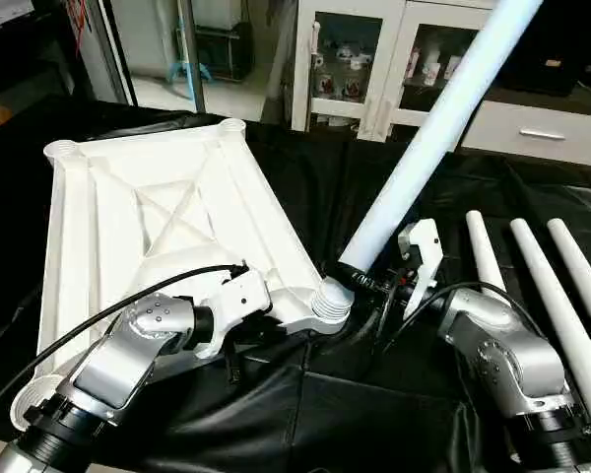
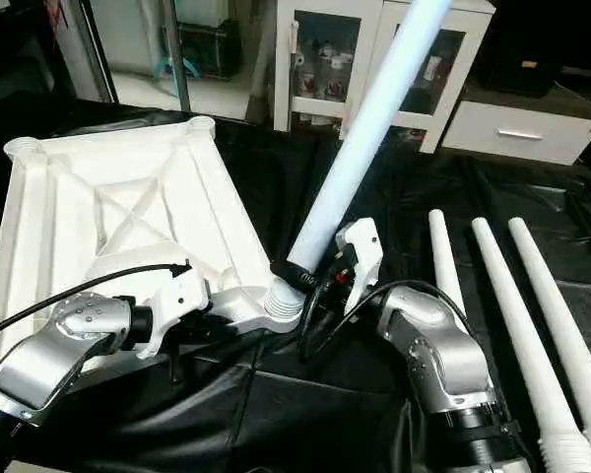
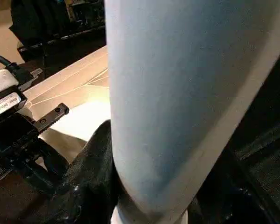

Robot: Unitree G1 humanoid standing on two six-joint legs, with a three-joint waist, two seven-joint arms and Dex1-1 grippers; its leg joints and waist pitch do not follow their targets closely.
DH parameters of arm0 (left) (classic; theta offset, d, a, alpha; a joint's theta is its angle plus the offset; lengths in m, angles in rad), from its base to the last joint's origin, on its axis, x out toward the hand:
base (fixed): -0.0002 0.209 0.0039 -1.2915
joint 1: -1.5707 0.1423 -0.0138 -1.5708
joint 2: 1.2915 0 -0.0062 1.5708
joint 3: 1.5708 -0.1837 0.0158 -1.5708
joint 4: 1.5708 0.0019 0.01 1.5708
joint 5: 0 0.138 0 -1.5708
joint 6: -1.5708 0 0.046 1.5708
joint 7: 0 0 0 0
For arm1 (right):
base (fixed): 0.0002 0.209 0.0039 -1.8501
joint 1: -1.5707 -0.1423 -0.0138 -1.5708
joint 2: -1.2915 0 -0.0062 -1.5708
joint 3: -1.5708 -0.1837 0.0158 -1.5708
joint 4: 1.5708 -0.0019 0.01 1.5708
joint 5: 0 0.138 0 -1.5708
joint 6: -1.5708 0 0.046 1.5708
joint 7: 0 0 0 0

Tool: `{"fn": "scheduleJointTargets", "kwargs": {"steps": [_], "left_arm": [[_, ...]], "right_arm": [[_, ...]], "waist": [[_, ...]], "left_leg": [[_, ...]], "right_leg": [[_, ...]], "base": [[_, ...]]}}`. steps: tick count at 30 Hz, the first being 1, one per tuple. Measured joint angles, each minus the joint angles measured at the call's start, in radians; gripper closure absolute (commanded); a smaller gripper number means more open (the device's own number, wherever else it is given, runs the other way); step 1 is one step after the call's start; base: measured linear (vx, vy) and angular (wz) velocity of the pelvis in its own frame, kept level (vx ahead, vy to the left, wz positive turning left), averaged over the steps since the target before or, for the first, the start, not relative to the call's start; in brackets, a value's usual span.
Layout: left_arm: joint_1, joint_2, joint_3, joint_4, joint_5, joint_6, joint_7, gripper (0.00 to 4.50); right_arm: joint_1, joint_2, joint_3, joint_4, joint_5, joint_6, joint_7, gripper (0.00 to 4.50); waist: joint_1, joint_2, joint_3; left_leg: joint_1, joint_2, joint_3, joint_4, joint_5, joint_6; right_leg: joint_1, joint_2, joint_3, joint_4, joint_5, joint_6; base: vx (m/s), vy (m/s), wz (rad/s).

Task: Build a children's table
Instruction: Insert table leg to table base

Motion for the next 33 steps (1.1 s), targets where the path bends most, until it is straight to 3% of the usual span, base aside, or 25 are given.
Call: {"fn": "scheduleJointTargets", "kwargs": {"steps": [4,10,18,27,33], "left_arm": [[-0.002,-0.001,0.000,0.006,0.000,-0.005,0.000,4.50],[-0.006,-0.004,0.000,0.023,0.001,-0.007,0.001,4.50],[-0.006,-0.004,0.000,0.024,0.001,-0.007,-0.003,4.50],[-0.006,-0.002,0.003,0.035,0.002,-0.010,-0.001,4.50],[-0.007,-0.001,0.010,0.048,0.007,-0.010,0.005,4.50]], "right_arm": [[0.013,-0.005,0.010,-0.016,-0.015,-0.019,-0.003,2.67],[0.014,-0.052,0.088,-0.053,-0.098,-0.060,0.005,2.67],[0.002,-0.070,0.116,-0.062,-0.111,-0.062,0.009,2.67],[-0.092,-0.075,0.158,0.004,-0.142,-0.035,0.051,2.67],[-0.127,-0.033,0.156,0.066,-0.143,-0.026,0.029,2.67]], "waist": [[0.001,0.001,0.000],[-0.004,0.000,-0.001],[-0.004,-0.001,-0.001],[-0.010,-0.004,-0.002],[-0.016,-0.006,-0.003]], "left_leg": [[0.000,0.000,0.000,-0.001,0.000,0.000],[0.008,0.000,0.000,-0.001,0.000,0.000],[0.009,-0.001,0.000,-0.004,0.000,0.000],[0.012,-0.001,0.000,-0.006,0.000,0.000],[0.015,-0.001,-0.001,-0.009,0.000,-0.001]], "right_leg": [[0.000,0.000,0.000,0.000,0.000,0.000],[0.001,0.000,0.001,0.000,-0.005,0.008],[0.002,0.000,0.001,-0.003,-0.005,0.008],[0.002,0.000,0.001,-0.003,-0.005,0.008],[0.002,0.000,0.001,-0.007,-0.005,0.009]], "base": [[0.000,0.000,0.00],[0.000,0.000,0.00],[0.000,0.000,0.00],[0.000,0.000,0.00],[0.000,0.000,0.00]]}}
